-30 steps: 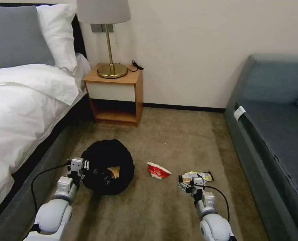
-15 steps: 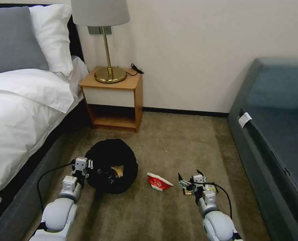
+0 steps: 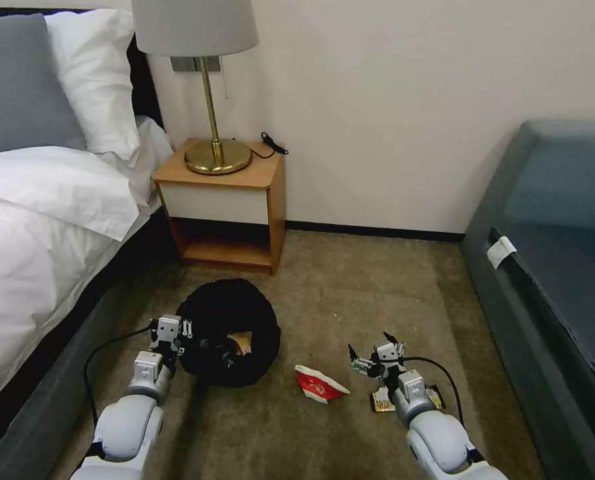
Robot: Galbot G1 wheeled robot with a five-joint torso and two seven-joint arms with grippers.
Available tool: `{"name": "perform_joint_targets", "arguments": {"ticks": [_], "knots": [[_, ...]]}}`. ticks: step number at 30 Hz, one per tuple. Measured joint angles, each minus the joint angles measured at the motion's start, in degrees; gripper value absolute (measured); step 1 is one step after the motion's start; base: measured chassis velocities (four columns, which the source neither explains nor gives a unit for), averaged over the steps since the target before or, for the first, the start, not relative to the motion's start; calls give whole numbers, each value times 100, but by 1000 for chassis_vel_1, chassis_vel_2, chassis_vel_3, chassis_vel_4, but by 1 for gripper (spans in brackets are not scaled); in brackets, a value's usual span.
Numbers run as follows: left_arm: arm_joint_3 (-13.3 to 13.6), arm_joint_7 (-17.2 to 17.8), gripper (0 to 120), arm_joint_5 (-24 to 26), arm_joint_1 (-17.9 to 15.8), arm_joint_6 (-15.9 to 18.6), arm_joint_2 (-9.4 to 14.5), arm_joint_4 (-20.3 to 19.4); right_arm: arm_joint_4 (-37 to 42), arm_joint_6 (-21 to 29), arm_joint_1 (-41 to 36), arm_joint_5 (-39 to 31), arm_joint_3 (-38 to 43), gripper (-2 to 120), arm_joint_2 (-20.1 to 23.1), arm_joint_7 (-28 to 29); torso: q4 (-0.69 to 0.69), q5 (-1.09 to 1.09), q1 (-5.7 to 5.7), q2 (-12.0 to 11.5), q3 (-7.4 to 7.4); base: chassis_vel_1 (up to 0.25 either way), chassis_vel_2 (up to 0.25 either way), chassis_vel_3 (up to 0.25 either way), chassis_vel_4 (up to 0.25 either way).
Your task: Pick up the trash bin, then pick up the garbage on the floor and place it into the trash bin.
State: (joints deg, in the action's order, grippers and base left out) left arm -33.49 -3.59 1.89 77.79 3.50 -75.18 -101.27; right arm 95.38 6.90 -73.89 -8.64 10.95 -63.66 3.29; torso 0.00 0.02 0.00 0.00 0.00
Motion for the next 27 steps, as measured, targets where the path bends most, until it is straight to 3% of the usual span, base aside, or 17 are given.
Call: {"name": "perform_joint_targets", "arguments": {"ticks": [12, 20, 27], "knots": [[-73, -21, 3, -38, -125, -16, -54, 163, -333, 242, 1132, -517, -785, 100, 762, -92, 0, -2, 0, 0, 0, -43, 34, 35, -35], [-159, -94, 3, -45, -122, -22, -14, 146, -883, 275, 2031, -854, -1723, 100, 778, -151, 0, -2, 0, 0, 0, -39, 37, 39, -42], [-120, -132, 3, -133, -70, -23, -15, 112, -1130, 382, 2897, -1465, -2752, 100, 839, -787, 0, -3, 0, 0, 0, 0, 0, 0, 0]]}}
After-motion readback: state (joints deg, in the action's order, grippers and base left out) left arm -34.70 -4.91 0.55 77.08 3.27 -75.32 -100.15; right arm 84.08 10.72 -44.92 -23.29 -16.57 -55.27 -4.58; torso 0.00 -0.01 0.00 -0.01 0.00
